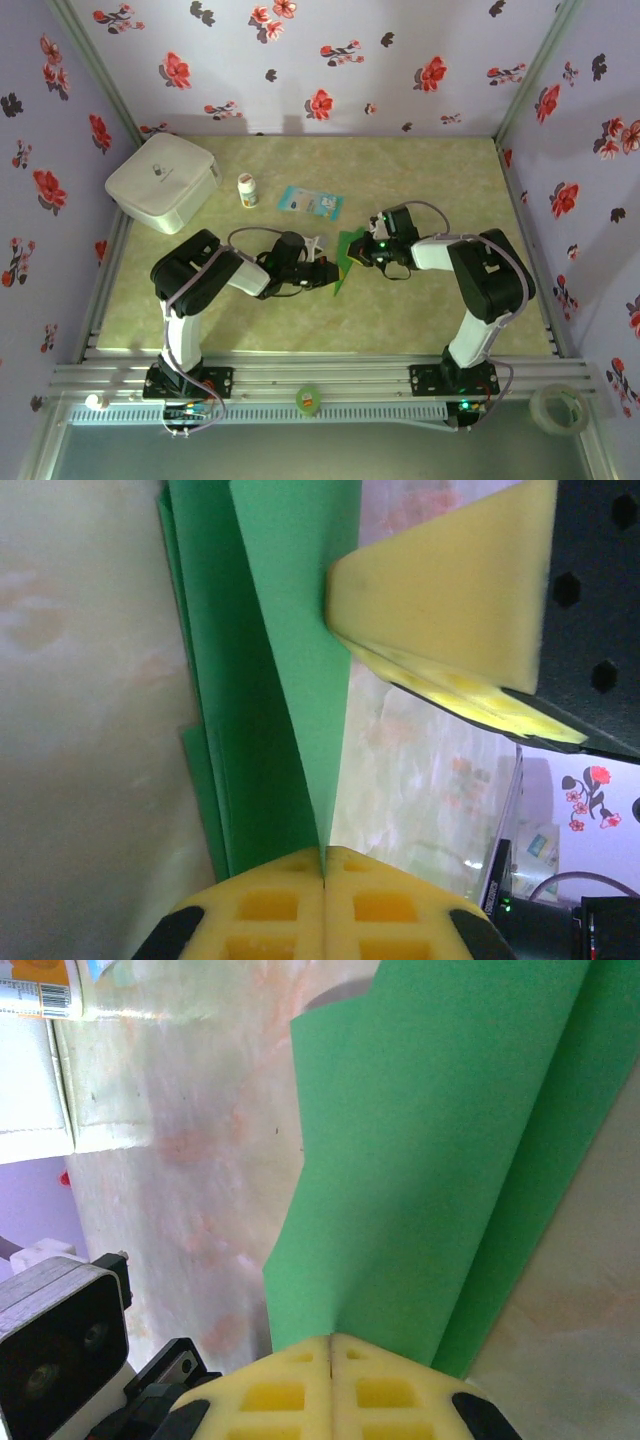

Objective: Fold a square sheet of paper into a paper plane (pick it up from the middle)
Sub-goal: Fold the wing for the fifth time at the center of the table.

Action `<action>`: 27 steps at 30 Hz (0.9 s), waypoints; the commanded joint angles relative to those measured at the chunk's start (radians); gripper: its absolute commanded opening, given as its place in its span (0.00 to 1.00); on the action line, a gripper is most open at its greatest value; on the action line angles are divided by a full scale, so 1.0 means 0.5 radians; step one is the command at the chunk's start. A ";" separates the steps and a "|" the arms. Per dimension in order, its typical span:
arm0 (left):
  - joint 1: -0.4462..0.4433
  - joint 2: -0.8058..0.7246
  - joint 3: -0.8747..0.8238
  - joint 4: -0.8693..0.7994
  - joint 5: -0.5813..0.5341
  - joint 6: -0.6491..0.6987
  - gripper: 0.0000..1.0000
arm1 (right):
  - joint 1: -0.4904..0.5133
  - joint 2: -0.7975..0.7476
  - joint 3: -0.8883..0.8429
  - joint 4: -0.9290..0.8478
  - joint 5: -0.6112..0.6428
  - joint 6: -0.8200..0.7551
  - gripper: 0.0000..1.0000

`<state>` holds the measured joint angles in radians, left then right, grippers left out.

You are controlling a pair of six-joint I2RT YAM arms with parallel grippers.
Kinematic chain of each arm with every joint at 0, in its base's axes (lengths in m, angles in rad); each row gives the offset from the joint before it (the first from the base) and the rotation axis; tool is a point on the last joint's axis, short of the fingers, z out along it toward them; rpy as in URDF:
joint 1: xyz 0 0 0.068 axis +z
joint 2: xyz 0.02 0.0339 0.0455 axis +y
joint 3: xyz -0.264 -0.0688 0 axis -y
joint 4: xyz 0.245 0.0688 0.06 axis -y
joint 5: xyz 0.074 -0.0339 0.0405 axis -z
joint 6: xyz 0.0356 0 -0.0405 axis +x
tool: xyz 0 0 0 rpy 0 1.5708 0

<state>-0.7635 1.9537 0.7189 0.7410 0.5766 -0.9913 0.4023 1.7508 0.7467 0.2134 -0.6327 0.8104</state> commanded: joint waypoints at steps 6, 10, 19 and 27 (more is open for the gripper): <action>0.036 0.078 0.040 -0.208 0.010 0.000 0.00 | 0.015 0.033 0.044 -0.010 0.035 -0.068 0.06; 0.042 0.102 0.086 -0.292 0.046 0.022 0.00 | 0.015 0.001 0.029 -0.050 0.086 -0.078 0.07; 0.057 0.132 0.117 -0.354 0.070 0.028 0.00 | 0.018 -0.010 0.035 -0.057 0.066 -0.074 0.07; 0.073 0.139 0.136 -0.423 0.068 0.020 0.00 | 0.018 0.045 0.047 -0.065 0.131 -0.056 0.06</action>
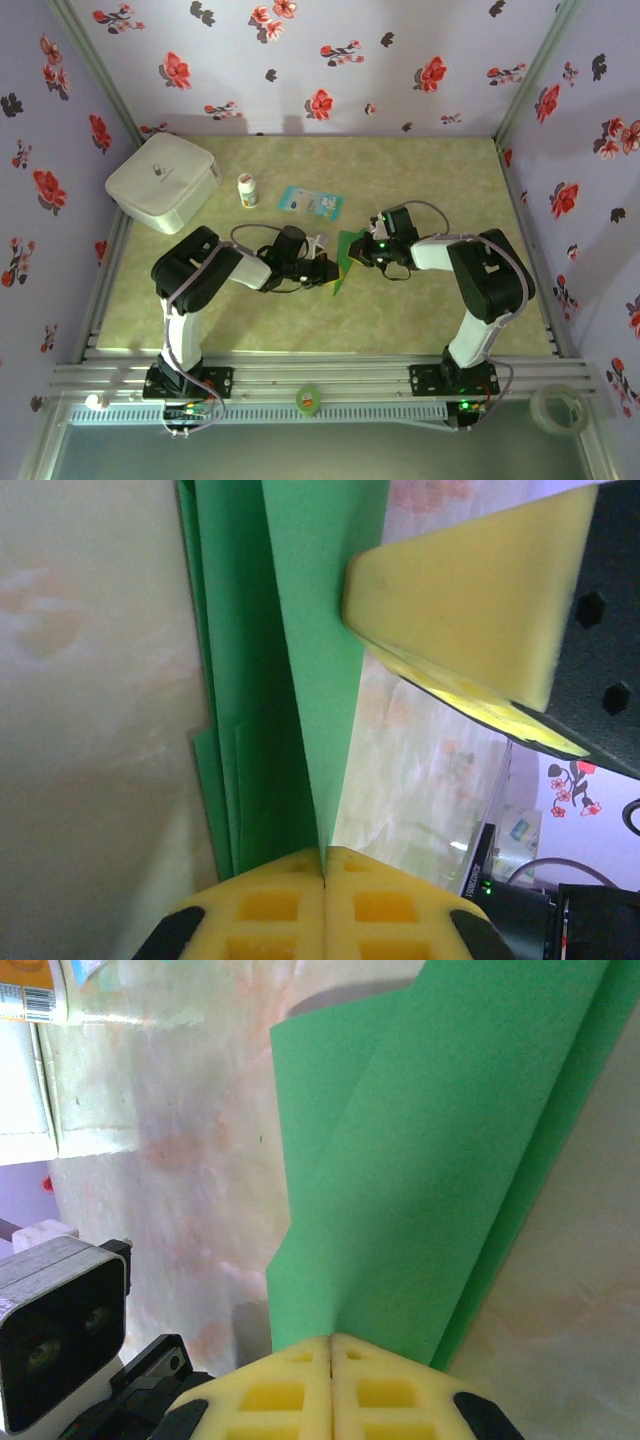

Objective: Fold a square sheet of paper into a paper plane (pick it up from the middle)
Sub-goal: Fold the wing for the fifth time at the center of the table.

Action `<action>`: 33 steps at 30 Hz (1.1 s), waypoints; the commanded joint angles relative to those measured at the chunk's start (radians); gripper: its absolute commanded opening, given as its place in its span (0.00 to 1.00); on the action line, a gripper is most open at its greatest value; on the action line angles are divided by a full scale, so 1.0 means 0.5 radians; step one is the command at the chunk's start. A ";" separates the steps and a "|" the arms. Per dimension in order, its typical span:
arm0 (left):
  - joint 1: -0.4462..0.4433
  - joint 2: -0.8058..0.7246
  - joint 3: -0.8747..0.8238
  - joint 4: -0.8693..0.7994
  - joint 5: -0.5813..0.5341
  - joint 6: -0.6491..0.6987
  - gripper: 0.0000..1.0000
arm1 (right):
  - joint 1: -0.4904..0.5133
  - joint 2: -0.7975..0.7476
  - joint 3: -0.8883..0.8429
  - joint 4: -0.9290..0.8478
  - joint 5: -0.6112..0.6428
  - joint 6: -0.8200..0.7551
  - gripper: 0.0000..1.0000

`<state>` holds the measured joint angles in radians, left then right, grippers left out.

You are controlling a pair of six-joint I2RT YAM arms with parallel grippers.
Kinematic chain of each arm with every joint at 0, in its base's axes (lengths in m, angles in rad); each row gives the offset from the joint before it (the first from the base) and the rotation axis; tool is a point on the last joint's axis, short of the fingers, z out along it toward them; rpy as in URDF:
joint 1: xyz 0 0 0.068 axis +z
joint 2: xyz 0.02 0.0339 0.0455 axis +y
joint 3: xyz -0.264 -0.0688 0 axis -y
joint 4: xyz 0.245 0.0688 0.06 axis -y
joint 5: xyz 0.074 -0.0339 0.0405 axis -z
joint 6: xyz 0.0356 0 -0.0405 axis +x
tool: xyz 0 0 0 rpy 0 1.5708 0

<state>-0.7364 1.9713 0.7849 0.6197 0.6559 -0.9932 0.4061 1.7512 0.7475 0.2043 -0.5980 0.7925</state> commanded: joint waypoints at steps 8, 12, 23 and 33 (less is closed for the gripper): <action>0.022 0.107 0.003 -0.202 -0.091 0.027 0.00 | 0.010 0.115 0.040 -0.056 0.137 -0.005 0.06; 0.024 0.086 -0.005 -0.229 -0.103 0.041 0.02 | 0.010 0.135 0.041 -0.078 0.149 0.000 0.06; -0.017 -0.119 0.026 -0.673 -0.139 0.294 0.18 | 0.012 0.152 0.034 -0.174 0.177 -0.002 0.05; -0.065 -0.143 0.071 -0.851 -0.158 0.388 0.03 | 0.010 0.151 0.052 -0.207 0.180 -0.008 0.05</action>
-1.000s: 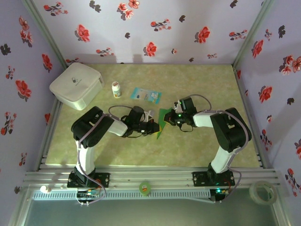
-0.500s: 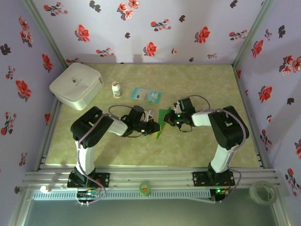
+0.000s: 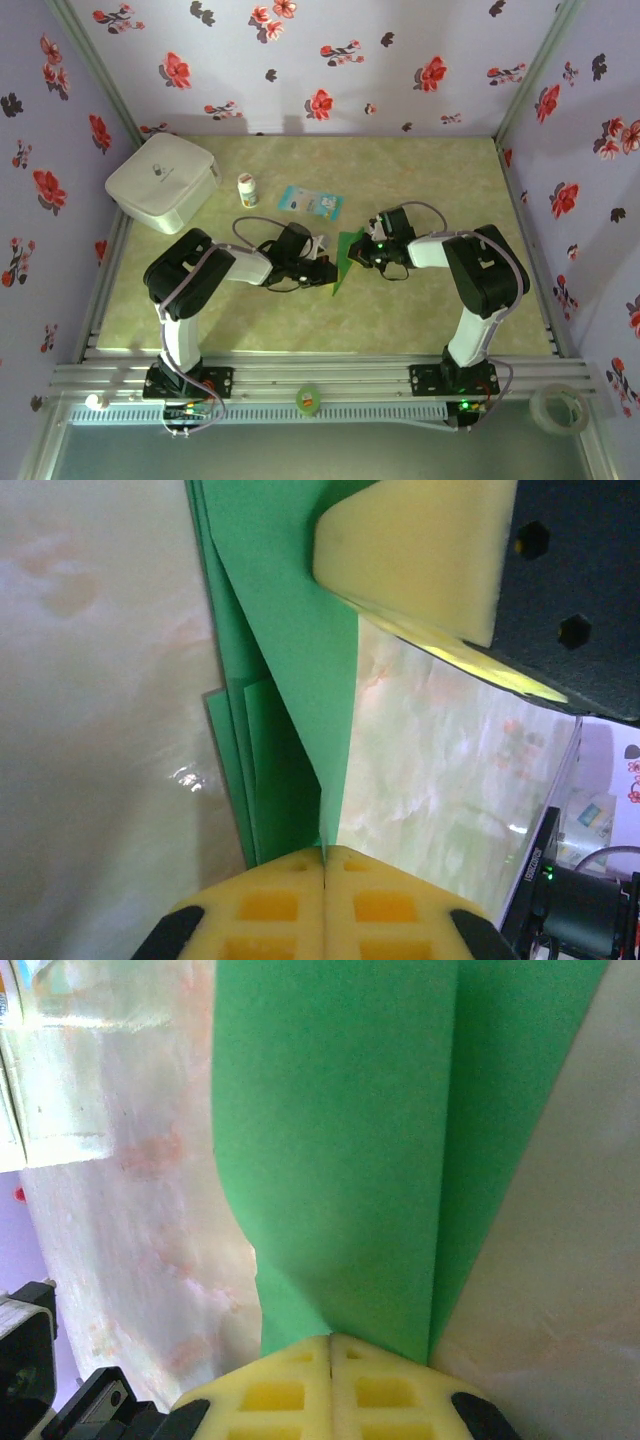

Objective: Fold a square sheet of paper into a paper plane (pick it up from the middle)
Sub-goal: Fold the wing for the fifth time at the center of the table.

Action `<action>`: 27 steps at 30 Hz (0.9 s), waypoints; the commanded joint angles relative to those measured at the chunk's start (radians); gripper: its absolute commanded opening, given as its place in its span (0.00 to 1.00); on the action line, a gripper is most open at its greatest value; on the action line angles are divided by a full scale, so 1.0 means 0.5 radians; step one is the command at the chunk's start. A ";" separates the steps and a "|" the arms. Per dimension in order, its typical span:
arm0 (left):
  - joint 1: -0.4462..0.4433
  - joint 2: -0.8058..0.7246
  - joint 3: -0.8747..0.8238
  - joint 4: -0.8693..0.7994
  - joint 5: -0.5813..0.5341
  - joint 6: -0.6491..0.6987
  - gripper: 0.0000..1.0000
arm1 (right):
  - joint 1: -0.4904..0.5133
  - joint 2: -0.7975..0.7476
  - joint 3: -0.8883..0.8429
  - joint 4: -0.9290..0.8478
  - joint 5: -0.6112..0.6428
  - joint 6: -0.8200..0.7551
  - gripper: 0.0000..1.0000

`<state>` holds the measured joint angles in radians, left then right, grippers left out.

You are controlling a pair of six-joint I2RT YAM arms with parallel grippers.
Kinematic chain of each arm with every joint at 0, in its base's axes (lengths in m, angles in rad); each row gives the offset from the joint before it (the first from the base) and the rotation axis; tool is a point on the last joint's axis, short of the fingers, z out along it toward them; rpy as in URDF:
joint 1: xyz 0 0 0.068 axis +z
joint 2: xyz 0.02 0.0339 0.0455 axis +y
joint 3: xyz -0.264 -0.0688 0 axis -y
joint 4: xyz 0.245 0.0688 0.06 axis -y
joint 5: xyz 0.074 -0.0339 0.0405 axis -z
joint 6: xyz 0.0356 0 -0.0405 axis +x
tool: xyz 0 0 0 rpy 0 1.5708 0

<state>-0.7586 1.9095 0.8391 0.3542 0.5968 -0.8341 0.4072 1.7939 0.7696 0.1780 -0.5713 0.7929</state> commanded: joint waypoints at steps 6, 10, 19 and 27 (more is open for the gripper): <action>-0.025 -0.078 -0.049 -0.412 -0.046 0.104 0.16 | 0.008 0.072 0.009 -0.172 0.136 -0.017 0.05; -0.027 -0.136 -0.061 -0.482 -0.080 0.141 0.17 | 0.008 0.075 0.006 -0.172 0.138 -0.018 0.05; -0.041 -0.116 -0.050 -0.517 -0.069 0.167 0.04 | 0.011 0.080 0.013 -0.181 0.136 -0.020 0.05; -0.057 -0.148 -0.039 -0.600 -0.039 0.198 0.12 | 0.011 0.081 0.008 -0.196 0.156 -0.021 0.05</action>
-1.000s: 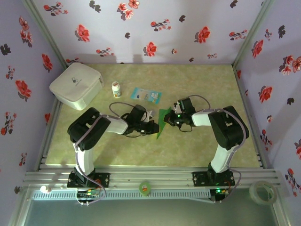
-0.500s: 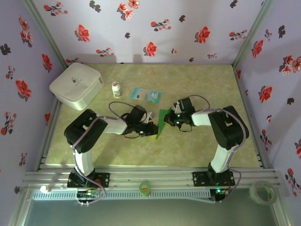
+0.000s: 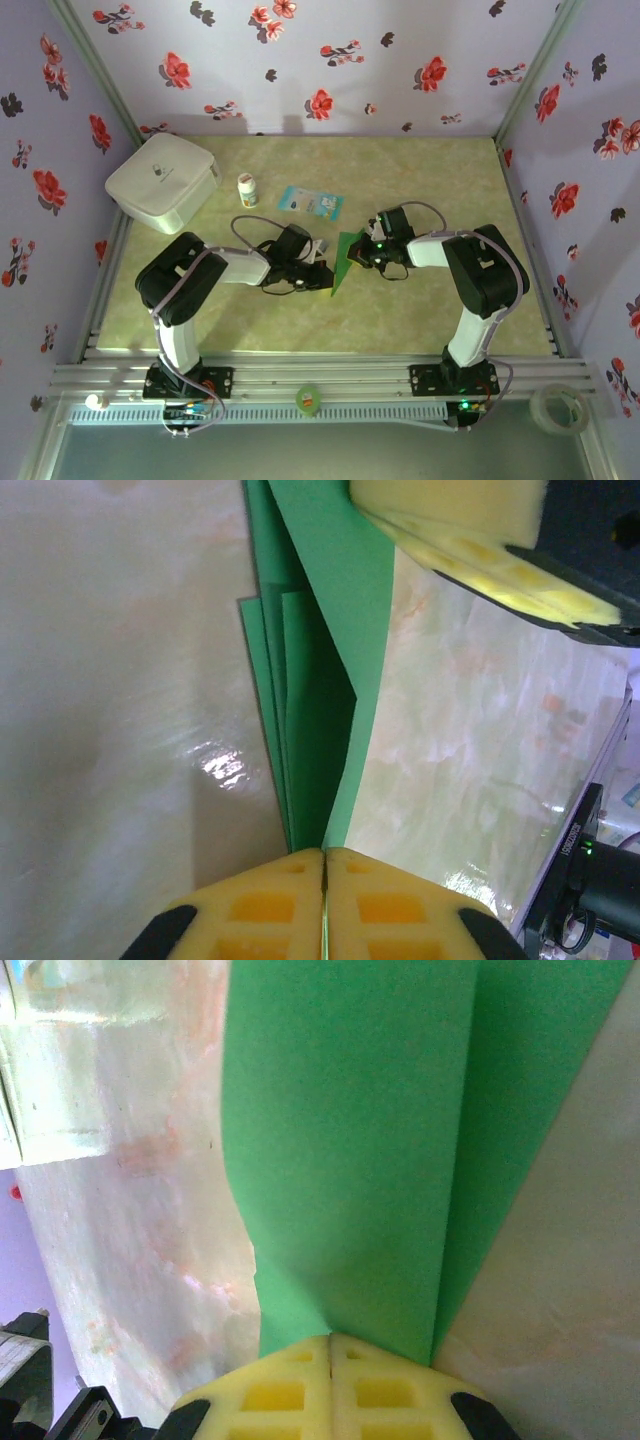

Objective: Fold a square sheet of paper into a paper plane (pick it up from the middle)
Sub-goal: Fold the wing for the fifth time at the center of the table.

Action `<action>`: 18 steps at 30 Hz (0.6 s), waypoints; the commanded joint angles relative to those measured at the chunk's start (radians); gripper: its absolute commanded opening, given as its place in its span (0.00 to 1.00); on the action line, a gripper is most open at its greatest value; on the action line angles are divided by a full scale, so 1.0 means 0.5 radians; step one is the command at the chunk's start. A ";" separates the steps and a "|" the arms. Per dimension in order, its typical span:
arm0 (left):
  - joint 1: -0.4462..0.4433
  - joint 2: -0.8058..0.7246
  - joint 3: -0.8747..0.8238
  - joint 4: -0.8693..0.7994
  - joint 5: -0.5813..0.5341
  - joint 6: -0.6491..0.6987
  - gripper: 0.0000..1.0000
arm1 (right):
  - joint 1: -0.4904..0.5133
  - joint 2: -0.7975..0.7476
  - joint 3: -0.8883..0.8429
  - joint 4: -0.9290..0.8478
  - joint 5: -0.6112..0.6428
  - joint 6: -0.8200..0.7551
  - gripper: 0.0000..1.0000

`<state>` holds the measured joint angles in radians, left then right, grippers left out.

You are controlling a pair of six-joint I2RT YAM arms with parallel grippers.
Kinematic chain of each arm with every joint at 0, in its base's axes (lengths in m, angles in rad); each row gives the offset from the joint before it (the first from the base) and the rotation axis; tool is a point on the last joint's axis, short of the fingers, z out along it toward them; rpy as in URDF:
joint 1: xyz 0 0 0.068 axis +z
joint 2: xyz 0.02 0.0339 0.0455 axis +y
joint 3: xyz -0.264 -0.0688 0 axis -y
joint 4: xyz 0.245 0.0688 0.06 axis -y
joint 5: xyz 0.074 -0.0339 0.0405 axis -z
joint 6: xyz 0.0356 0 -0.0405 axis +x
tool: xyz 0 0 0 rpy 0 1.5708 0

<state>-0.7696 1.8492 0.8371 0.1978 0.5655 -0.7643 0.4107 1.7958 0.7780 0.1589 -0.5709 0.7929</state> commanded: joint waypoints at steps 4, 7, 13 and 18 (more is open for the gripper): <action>-0.044 -0.155 -0.088 -0.299 -0.010 0.035 0.19 | 0.003 0.075 -0.006 -0.179 0.166 -0.027 0.05; -0.044 -0.297 -0.076 -0.347 -0.086 0.027 0.20 | 0.002 0.075 -0.004 -0.183 0.163 -0.027 0.05; -0.037 -0.389 0.111 -0.416 -0.159 0.039 0.15 | 0.004 0.069 0.000 -0.189 0.166 -0.024 0.05; -0.042 -0.187 0.335 -0.330 -0.009 0.001 0.06 | 0.004 0.070 -0.007 -0.183 0.167 -0.018 0.04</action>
<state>-0.7876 1.6955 0.9443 0.0265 0.5224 -0.7563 0.4110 1.7958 0.7807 0.1524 -0.5678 0.7925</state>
